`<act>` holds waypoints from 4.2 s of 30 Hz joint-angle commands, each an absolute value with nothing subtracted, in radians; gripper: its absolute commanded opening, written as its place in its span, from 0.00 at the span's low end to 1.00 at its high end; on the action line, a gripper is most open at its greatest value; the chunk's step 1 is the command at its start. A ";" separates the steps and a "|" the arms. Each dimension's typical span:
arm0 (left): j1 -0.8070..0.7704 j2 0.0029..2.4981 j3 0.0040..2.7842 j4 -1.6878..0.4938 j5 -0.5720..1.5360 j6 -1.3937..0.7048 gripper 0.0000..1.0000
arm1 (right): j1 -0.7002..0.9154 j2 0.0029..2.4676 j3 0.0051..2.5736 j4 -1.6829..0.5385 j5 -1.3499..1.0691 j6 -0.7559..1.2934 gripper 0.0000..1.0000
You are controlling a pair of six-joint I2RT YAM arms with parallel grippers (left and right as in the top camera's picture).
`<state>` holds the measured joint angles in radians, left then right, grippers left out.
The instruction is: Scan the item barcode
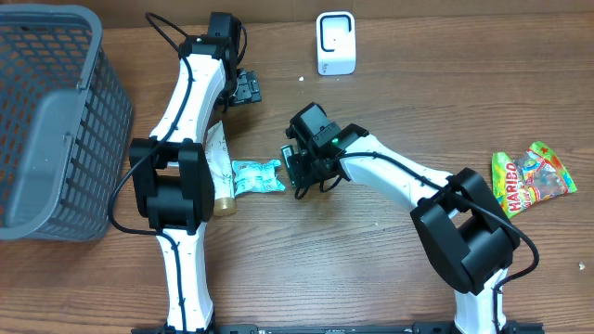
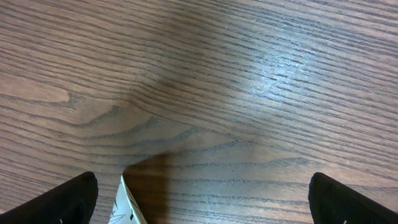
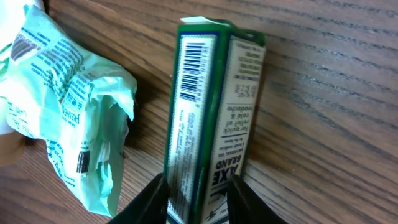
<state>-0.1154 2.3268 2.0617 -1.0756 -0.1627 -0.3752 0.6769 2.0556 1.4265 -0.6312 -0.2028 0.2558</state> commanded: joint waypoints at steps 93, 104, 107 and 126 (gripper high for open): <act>-0.112 2.334 2.062 -1.072 -0.183 -0.385 1.00 | 0.418 2.147 1.934 -1.053 0.063 0.226 0.65; -0.112 2.334 2.062 -1.072 -0.183 -0.385 1.00 | 0.175 2.240 1.851 -1.008 -0.235 0.132 0.59; -0.112 2.334 2.062 -1.072 -0.183 -0.385 1.00 | 0.181 2.263 1.851 -0.998 -0.238 0.121 0.59; -0.111 2.334 2.062 -1.072 -0.183 -0.385 1.00 | 0.236 2.317 1.845 -0.975 -0.241 0.099 0.54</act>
<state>-0.1154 2.3268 2.0617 -1.0756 -0.1696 -0.3752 0.2188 2.3035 1.8545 -0.9802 -0.2363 0.1196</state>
